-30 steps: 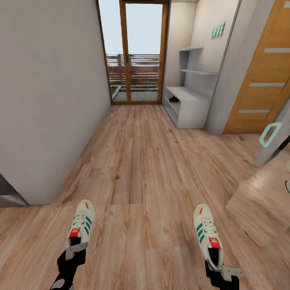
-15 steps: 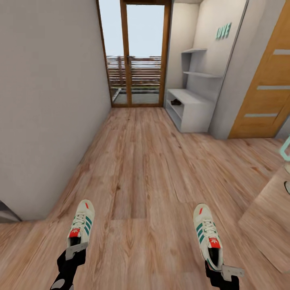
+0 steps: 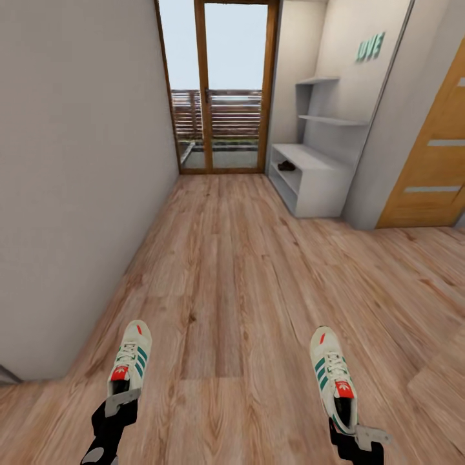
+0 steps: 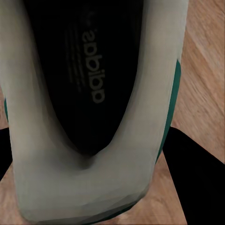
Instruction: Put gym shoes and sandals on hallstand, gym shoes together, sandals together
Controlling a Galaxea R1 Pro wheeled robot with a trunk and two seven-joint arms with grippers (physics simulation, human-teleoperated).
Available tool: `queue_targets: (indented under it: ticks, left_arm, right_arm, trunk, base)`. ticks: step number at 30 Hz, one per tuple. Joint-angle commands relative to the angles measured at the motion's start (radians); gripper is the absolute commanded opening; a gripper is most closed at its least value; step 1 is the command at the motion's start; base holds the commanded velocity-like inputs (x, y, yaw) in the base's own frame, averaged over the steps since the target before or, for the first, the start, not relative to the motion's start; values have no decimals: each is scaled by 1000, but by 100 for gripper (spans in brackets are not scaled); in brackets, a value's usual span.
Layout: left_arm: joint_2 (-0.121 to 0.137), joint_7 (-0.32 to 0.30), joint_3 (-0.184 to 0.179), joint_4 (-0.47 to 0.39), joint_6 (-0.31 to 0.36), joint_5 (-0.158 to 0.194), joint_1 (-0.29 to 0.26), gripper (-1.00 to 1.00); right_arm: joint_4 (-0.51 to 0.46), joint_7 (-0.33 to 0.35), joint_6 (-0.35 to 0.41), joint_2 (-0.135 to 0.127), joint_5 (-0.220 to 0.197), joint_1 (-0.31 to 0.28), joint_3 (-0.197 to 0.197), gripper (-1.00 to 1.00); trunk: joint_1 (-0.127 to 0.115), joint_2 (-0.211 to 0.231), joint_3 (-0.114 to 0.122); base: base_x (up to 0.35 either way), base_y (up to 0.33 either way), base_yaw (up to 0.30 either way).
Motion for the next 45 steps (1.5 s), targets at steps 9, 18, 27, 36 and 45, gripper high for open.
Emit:
queue_targets:
  ticks: [9, 18, 27, 36, 45]
  left_arm:
    - [0, 0, -3, 1, -4, 9, -1, -100]
    - [1, 0, -3, 2, -3, 9, -1, -100]
    - [0, 0, -3, 1, -3, 9, -1, -100]
    - [0, 0, -3, 1, -3, 9, -1, -100]
    - [0, 0, -3, 1, -3, 9, -1, -100]
  right_arm:
    - [-1, -9, -3, 3, -11, -1, 9, -100]
    - [-2, -9, -3, 5, -12, -1, 8, -100]
    - [-1, -5, -3, 1, -7, -1, 9, -100]
    - [-1, -5, -3, 1, -6, -1, 9, -100]
    - [0, -1, -3, 1, -2, -1, 12, -100]
  trunk:
    - [0, 0, -1]
    - [0, 0, -1]
    - [0, 0, 0]
    - [0, 0, 9]
    - [0, 0, 11]
  base:
    - [339, 103, 0]
    - [339, 102, 0]
    - [339, 64, -4]
    - [339, 4, -78]
    - [339, 0, -11]
